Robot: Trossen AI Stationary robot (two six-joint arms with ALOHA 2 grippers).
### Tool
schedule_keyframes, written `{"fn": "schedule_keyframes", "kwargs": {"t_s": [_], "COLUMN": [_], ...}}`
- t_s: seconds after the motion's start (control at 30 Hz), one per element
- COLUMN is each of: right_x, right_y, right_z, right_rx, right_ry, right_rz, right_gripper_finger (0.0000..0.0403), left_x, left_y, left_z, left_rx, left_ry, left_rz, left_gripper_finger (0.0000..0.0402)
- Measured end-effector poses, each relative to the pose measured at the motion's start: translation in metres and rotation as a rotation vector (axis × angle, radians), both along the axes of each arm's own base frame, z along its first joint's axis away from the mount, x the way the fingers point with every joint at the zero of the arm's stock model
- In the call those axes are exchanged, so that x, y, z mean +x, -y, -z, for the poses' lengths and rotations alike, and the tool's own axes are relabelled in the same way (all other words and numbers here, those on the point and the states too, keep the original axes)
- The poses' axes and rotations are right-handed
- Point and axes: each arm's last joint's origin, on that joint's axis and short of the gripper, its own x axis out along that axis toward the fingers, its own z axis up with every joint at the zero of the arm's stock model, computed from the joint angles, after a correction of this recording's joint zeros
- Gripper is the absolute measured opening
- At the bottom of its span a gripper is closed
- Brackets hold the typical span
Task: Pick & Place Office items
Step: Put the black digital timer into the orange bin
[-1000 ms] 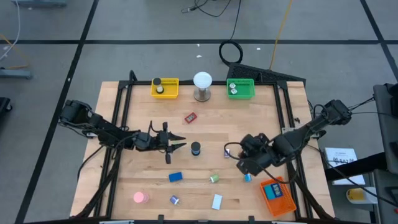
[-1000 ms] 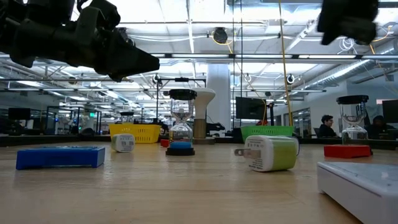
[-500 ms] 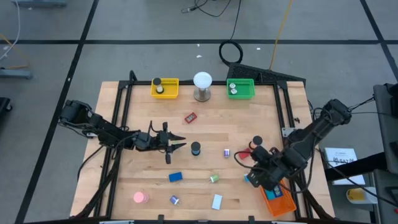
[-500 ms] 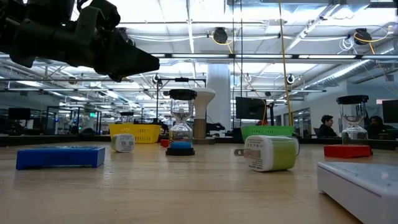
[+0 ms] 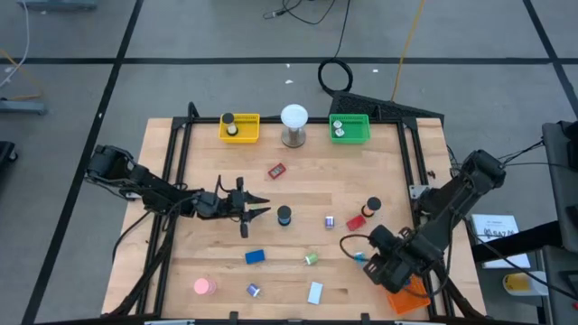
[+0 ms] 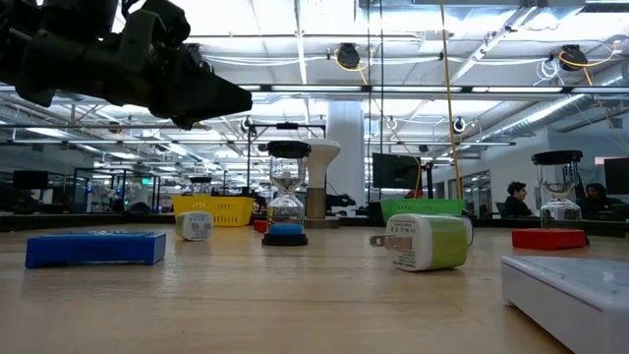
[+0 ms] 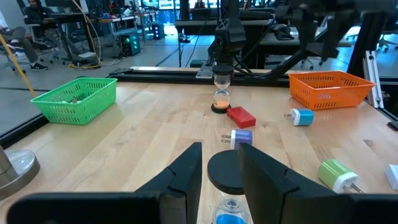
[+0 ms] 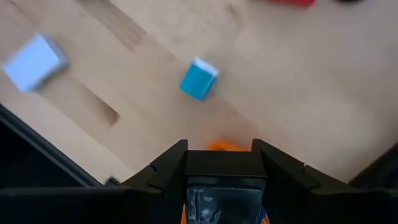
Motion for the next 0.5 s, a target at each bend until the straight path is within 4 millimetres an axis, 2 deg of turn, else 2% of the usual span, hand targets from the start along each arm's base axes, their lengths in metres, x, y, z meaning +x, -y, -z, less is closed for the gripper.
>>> {"fn": "schedule_keyframes", "kwargs": {"t_s": [0.2, 0.37, 0.5], "right_x": [-0.005, -0.019, -0.033], "right_y": [-0.015, -0.028, -0.033], "right_z": [0.013, 0.019, 0.032], "right_rx": [0.032, 0.025, 0.007], "right_ry": [-0.107, -0.142, -0.158], "right_rz": [0.043, 0.110, 0.161], "right_gripper_finger": [0.0153, 0.0149, 0.0153], "left_x": [0.000, 0.000, 0.000], "left_y": [0.000, 0.000, 0.000], "left_z": [0.000, 0.000, 0.000], "left_rx": [0.000, 0.000, 0.000], "left_ry": [0.000, 0.000, 0.000], "left_rz": [0.000, 0.000, 0.000], "left_gripper_finger": [0.0106, 0.0106, 0.0106]}}
